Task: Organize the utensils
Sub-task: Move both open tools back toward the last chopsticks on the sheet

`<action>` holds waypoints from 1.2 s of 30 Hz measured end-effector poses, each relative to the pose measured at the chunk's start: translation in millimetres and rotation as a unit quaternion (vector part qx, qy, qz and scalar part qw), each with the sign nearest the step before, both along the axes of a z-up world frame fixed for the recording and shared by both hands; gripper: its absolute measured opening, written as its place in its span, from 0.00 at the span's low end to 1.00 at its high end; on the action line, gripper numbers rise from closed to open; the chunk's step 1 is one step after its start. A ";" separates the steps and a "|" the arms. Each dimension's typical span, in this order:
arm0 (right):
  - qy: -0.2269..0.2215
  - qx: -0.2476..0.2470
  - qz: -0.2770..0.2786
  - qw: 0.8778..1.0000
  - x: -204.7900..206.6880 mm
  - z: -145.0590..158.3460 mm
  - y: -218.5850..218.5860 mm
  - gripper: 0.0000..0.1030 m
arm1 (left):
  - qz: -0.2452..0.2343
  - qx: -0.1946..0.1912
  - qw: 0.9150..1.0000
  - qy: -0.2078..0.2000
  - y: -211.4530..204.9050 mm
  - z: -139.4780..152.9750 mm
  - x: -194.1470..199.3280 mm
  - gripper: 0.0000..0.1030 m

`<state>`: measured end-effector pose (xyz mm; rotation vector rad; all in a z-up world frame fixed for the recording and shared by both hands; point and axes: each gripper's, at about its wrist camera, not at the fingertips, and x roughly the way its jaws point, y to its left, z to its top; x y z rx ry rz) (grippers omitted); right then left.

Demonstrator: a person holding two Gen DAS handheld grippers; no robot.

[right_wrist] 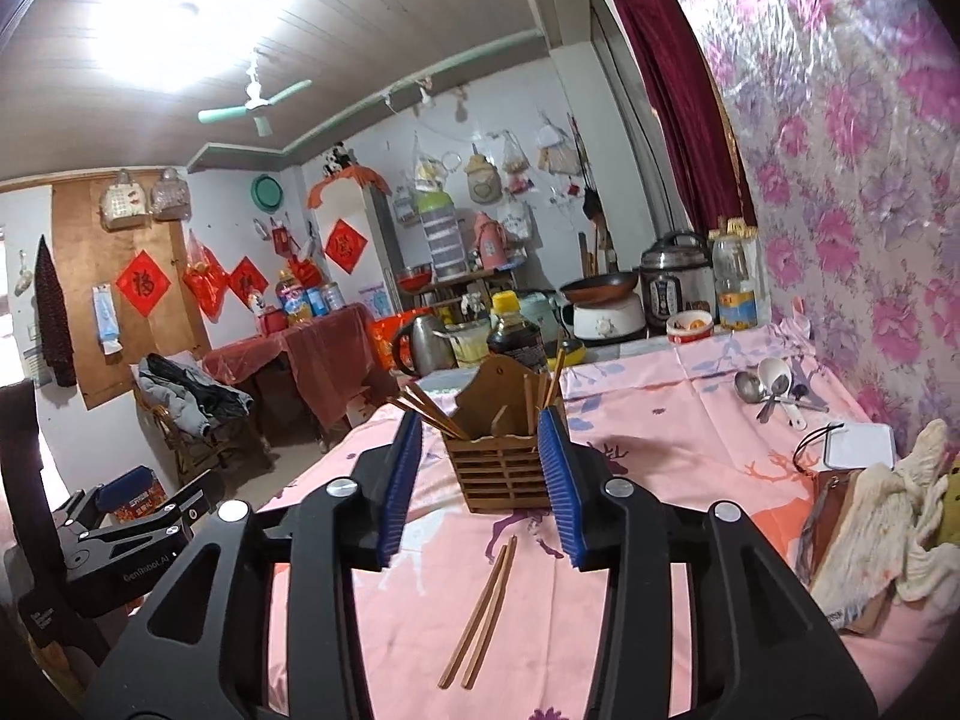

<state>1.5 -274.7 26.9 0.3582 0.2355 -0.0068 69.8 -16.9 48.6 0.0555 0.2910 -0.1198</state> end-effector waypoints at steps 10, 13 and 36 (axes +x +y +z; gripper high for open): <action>-0.041 -0.020 -0.007 0.999 -59.6 13.8 10.6 0.60 | 0.013 -0.016 1.000 -0.010 23.0 -0.2 -53.7 0.94; -0.037 -0.031 -0.021 0.999 -66.0 6.1 11.5 0.69 | 0.023 -0.022 0.999 0.001 32.4 -5.7 -49.7 0.94; 0.215 -0.083 0.056 0.972 14.2 -165.6 55.9 0.71 | 0.066 -0.032 0.978 0.197 63.6 -137.9 39.3 0.94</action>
